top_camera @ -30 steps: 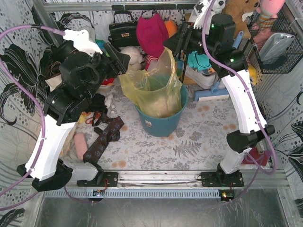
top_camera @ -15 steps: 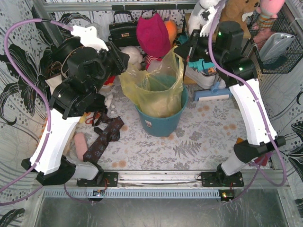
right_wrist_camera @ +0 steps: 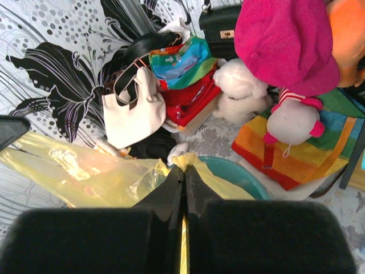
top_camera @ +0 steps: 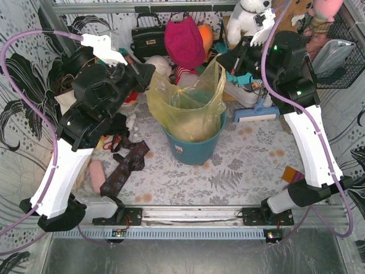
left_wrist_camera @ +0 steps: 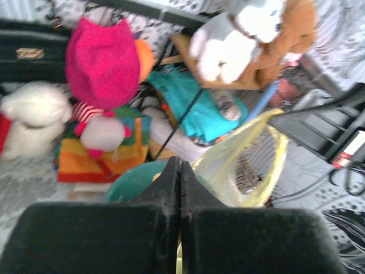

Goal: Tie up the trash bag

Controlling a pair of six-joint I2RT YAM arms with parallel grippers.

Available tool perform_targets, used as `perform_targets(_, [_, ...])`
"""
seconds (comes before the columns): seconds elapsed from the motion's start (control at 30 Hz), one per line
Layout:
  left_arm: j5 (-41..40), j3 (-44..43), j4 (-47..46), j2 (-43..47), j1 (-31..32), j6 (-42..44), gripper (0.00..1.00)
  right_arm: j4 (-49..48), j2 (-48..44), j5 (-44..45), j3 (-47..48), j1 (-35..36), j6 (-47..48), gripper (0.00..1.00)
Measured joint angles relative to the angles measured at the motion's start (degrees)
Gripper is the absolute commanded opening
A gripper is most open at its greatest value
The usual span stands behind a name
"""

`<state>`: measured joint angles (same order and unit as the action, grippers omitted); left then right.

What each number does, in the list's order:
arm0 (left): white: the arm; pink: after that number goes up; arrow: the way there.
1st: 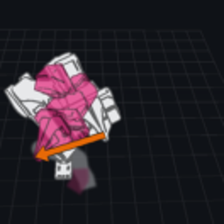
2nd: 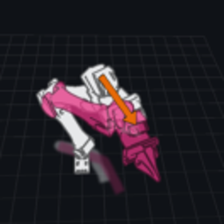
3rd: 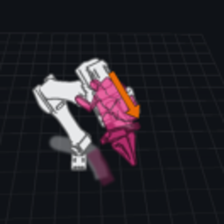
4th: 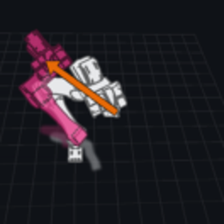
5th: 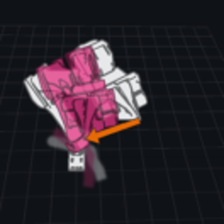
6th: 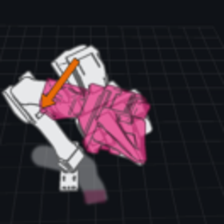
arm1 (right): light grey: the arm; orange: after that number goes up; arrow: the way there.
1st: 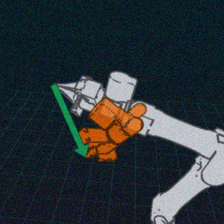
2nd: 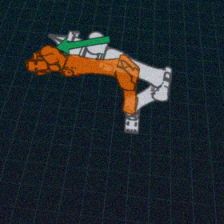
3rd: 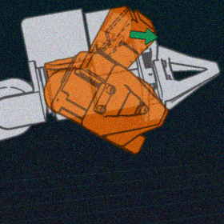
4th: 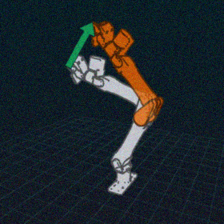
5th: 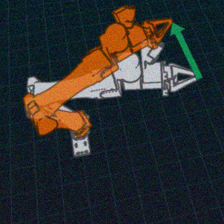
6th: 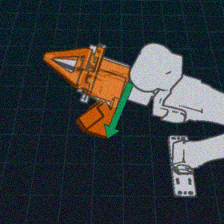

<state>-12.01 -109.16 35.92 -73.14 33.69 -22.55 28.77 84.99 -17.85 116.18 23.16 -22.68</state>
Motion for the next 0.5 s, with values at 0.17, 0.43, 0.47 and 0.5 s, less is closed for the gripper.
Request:
perform_targets(0.17, [8.2,6.5,-13.6,3.8,0.0,0.7,0.0,-7.6,-0.2,-0.4,-0.7,0.0,-1.8,0.0])
perform_targets(0.43, [16.0,20.5,-37.4,8.1,0.0,-0.7,0.0,-21.1,-5.4,-4.1,-9.8,0.0,-6.5,0.0])
perform_targets(0.47, [16.2,22.2,-39.8,8.2,0.0,-1.2,0.0,-22.4,-6.7,-4.2,-12.6,0.0,-7.1,0.0])
perform_targets(0.5, [16.3,23.9,-42.2,8.2,0.0,-1.8,0.0,-23.8,-8.2,-4.2,-15.7,0.0,-7.9,0.0])
